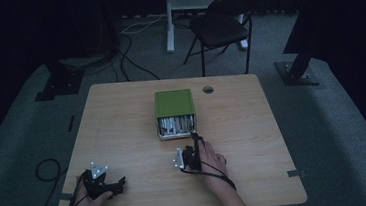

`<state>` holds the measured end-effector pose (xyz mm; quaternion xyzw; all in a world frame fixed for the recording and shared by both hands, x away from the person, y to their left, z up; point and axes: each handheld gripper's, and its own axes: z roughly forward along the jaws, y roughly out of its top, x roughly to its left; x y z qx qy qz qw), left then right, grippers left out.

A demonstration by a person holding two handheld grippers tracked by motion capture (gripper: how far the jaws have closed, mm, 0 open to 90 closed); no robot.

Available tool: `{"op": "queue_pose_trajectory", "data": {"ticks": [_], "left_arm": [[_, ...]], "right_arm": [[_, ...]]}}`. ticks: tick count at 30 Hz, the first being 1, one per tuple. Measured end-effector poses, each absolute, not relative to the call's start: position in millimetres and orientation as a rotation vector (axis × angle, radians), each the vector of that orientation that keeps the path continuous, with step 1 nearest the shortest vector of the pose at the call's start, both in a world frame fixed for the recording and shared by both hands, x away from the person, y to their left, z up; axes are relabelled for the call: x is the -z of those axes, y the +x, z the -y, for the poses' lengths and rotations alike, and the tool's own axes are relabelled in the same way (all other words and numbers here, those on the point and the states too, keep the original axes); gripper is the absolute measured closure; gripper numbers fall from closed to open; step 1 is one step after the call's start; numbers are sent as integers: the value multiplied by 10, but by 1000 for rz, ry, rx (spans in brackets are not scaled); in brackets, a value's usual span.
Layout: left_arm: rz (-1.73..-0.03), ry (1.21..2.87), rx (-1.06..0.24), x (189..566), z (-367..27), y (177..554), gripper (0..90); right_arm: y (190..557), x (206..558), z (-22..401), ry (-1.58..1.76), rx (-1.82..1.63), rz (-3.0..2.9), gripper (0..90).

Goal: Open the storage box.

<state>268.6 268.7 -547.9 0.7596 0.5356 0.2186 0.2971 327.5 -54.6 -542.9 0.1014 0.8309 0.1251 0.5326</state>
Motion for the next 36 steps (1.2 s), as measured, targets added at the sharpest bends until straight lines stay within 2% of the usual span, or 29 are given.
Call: {"op": "queue_pose_trajectory", "data": {"ticks": [15, 23, 28, 36], "left_arm": [[-1423, 2020, -581, 5479, -2688, 2686, 13], [-1423, 2020, -581, 5479, -2688, 2686, 13], [-1423, 2020, -581, 5479, -2688, 2686, 13], [-1423, 2020, -581, 5479, -2688, 2685, 13]], "right_arm": [[3317, 5532, 469, 114, -159, -1848, 374], [3309, 5572, 392, 31, -128, -1822, 459], [3307, 5578, 339, 6, -113, -1816, 465], [3344, 5581, 317, 0, -83, -1815, 528]]}}
